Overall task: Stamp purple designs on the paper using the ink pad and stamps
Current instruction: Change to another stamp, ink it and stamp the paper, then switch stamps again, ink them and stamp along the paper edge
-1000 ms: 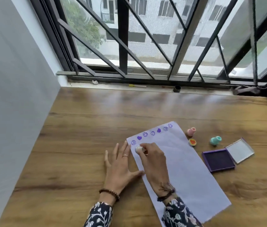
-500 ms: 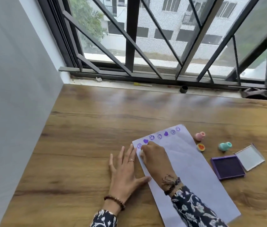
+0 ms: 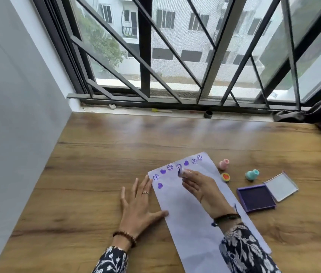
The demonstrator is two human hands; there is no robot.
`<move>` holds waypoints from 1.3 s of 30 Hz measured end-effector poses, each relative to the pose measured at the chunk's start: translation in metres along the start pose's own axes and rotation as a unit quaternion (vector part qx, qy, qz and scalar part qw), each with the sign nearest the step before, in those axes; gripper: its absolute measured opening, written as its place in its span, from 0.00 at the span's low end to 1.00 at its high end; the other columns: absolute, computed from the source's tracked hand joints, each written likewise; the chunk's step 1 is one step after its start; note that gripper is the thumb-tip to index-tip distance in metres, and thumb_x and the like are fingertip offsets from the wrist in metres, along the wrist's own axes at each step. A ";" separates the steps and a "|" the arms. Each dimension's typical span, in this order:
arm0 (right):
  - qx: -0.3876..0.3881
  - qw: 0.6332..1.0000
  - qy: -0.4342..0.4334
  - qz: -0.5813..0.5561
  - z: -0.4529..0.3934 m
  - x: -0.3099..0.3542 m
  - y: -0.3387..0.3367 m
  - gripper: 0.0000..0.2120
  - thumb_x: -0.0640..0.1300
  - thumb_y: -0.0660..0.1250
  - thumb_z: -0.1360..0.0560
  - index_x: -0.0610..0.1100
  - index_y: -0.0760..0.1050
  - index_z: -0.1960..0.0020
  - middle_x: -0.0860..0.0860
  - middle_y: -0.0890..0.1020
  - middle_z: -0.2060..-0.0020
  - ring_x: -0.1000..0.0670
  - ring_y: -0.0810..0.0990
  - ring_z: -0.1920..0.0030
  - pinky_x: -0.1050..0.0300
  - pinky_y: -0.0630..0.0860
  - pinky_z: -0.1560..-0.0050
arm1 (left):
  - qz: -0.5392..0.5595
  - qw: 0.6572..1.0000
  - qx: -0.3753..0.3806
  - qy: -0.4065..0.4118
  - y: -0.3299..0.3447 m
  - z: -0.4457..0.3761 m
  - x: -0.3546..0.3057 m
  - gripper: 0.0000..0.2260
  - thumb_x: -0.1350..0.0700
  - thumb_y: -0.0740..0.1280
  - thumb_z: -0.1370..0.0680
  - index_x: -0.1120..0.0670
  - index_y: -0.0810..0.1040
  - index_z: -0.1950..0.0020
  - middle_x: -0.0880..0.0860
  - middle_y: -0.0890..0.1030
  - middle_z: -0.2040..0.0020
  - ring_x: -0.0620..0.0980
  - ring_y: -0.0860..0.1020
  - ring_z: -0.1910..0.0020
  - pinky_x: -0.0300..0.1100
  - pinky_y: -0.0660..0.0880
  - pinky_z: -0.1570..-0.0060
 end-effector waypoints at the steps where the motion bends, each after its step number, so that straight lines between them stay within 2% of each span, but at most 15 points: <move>1: 0.000 0.997 0.030 -0.070 0.003 0.002 -0.009 0.06 0.38 0.65 0.26 0.38 0.80 0.52 0.48 0.85 0.60 0.54 0.84 0.60 0.66 0.81 0.59 | 0.006 1.000 0.000 -0.002 -0.001 0.000 0.000 0.47 0.29 0.63 0.37 0.45 0.44 0.26 0.39 0.43 0.24 0.43 0.39 0.26 0.57 0.32 0.30; 5: -0.041 0.973 0.069 -0.214 0.017 0.010 -0.050 0.07 0.37 0.62 0.24 0.37 0.78 0.53 0.48 0.85 0.65 0.56 0.84 0.68 0.65 0.81 0.65 | 0.027 0.998 -0.047 0.005 -0.007 0.002 -0.007 0.45 0.31 0.65 0.36 0.45 0.47 0.27 0.38 0.43 0.28 0.40 0.39 0.28 0.55 0.34 0.30; 7: -0.054 0.964 0.064 -0.252 0.025 0.016 -0.073 0.07 0.37 0.61 0.23 0.37 0.78 0.54 0.48 0.85 0.65 0.55 0.84 0.68 0.65 0.82 0.65 | 0.014 0.995 -0.091 0.048 -0.007 0.000 -0.027 0.38 0.35 0.65 0.32 0.46 0.55 0.28 0.41 0.52 0.27 0.43 0.47 0.26 0.55 0.40 0.29; 9: -0.072 0.957 0.054 -0.277 0.033 0.024 -0.095 0.08 0.38 0.61 0.23 0.38 0.79 0.56 0.48 0.85 0.67 0.55 0.84 0.69 0.64 0.82 0.66 | 0.012 0.988 -0.115 0.101 -0.002 -0.006 -0.059 0.28 0.41 0.67 0.29 0.47 0.65 0.31 0.46 0.68 0.30 0.48 0.60 0.28 0.50 0.49 0.32; 12: -0.105 0.947 0.028 -0.302 0.040 0.031 -0.122 0.12 0.37 0.60 0.23 0.38 0.79 0.61 0.48 0.85 0.71 0.54 0.83 0.71 0.64 0.81 0.70 | 0.016 0.981 -0.092 0.172 0.013 -0.021 -0.118 0.18 0.46 0.64 0.25 0.46 0.70 0.35 0.47 0.75 0.38 0.48 0.70 0.36 0.43 0.57 0.41; 15: -0.111 0.949 0.012 -0.295 0.042 0.032 -0.139 0.08 0.36 0.60 0.23 0.38 0.77 0.56 0.48 0.85 0.72 0.54 0.83 0.71 0.64 0.81 0.71 | 0.037 0.977 -0.048 0.206 0.032 -0.042 -0.162 0.17 0.49 0.63 0.24 0.50 0.71 0.36 0.52 0.76 0.42 0.52 0.72 0.41 0.45 0.65 0.44; 19: -0.108 0.959 0.014 -0.263 0.038 0.028 -0.154 0.06 0.36 0.62 0.24 0.37 0.78 0.56 0.48 0.84 0.72 0.54 0.83 0.72 0.64 0.81 0.70 | 0.087 0.981 -0.028 0.170 0.050 -0.066 -0.191 0.18 0.53 0.64 0.24 0.56 0.70 0.35 0.57 0.75 0.44 0.55 0.72 0.43 0.45 0.70 0.44; 25: -0.106 0.975 -0.003 -0.196 0.035 0.023 -0.170 0.05 0.36 0.66 0.28 0.37 0.81 0.57 0.48 0.85 0.69 0.54 0.83 0.69 0.65 0.81 0.68 | 0.039 0.987 -0.052 0.150 0.060 -0.077 -0.202 0.17 0.56 0.60 0.23 0.55 0.66 0.34 0.57 0.74 0.43 0.56 0.72 0.44 0.48 0.72 0.49; 28: -0.102 0.984 -0.032 -0.144 0.036 0.025 -0.172 0.04 0.35 0.68 0.28 0.38 0.81 0.56 0.48 0.85 0.66 0.54 0.83 0.65 0.65 0.81 0.64 | 0.065 0.987 -0.059 0.136 0.058 -0.074 -0.205 0.12 0.57 0.62 0.25 0.59 0.72 0.43 0.58 0.76 0.49 0.55 0.74 0.49 0.43 0.70 0.54; 30: -0.100 0.988 -0.065 -0.102 0.038 0.029 -0.173 0.04 0.36 0.69 0.29 0.40 0.81 0.55 0.48 0.86 0.62 0.54 0.84 0.61 0.66 0.81 0.61 | 0.184 0.980 -0.037 0.071 0.055 -0.068 -0.204 0.07 0.56 0.67 0.27 0.58 0.77 0.52 0.55 0.79 0.57 0.51 0.76 0.57 0.38 0.70 0.59; 31: -0.097 0.989 -0.085 -0.077 0.039 0.031 -0.172 0.05 0.37 0.70 0.29 0.41 0.82 0.54 0.48 0.86 0.60 0.53 0.84 0.58 0.65 0.81 0.58 | 0.274 0.961 -0.005 0.029 0.054 -0.065 -0.203 0.04 0.56 0.69 0.27 0.56 0.78 0.56 0.53 0.79 0.60 0.48 0.77 0.60 0.35 0.72 0.61; 32: -0.094 0.989 -0.105 -0.050 0.040 0.034 -0.172 0.05 0.39 0.71 0.30 0.42 0.82 0.54 0.48 0.87 0.58 0.52 0.84 0.55 0.64 0.81 0.55 | 0.376 0.926 0.041 -0.007 0.054 -0.061 -0.204 0.02 0.58 0.69 0.27 0.55 0.79 0.58 0.52 0.79 0.62 0.46 0.76 0.63 0.32 0.73 0.64; 35: -0.087 0.984 -0.150 0.047 0.045 0.044 -0.169 0.10 0.47 0.74 0.35 0.47 0.83 0.55 0.50 0.87 0.57 0.53 0.83 0.53 0.60 0.79 0.50 | 0.587 0.796 0.127 -0.076 0.056 -0.050 -0.208 0.08 0.65 0.64 0.25 0.56 0.78 0.61 0.51 0.78 0.70 0.42 0.76 0.71 0.29 0.74 0.70; 37: -0.087 0.977 -0.174 0.093 0.047 0.048 -0.167 0.09 0.47 0.75 0.37 0.51 0.83 0.57 0.53 0.87 0.59 0.55 0.84 0.54 0.62 0.79 0.52 | 0.630 0.757 0.148 -0.088 0.054 -0.044 -0.211 0.07 0.65 0.62 0.24 0.58 0.78 0.59 0.49 0.81 0.73 0.42 0.78 0.73 0.30 0.76 0.70; 39: -0.094 0.968 -0.194 0.132 0.048 0.051 -0.166 0.08 0.43 0.75 0.35 0.54 0.83 0.59 0.55 0.87 0.61 0.55 0.84 0.55 0.60 0.79 0.52 | 0.641 0.745 0.163 -0.082 0.052 -0.041 -0.212 0.06 0.64 0.62 0.24 0.59 0.78 0.56 0.50 0.82 0.72 0.42 0.79 0.72 0.30 0.77 0.68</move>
Point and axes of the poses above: each hand's wrist, its own z-axis away from the middle knuckle, its own y-axis out of the palm, x = y × z, the point moved 3 cm from there along -z, towards the middle knuckle
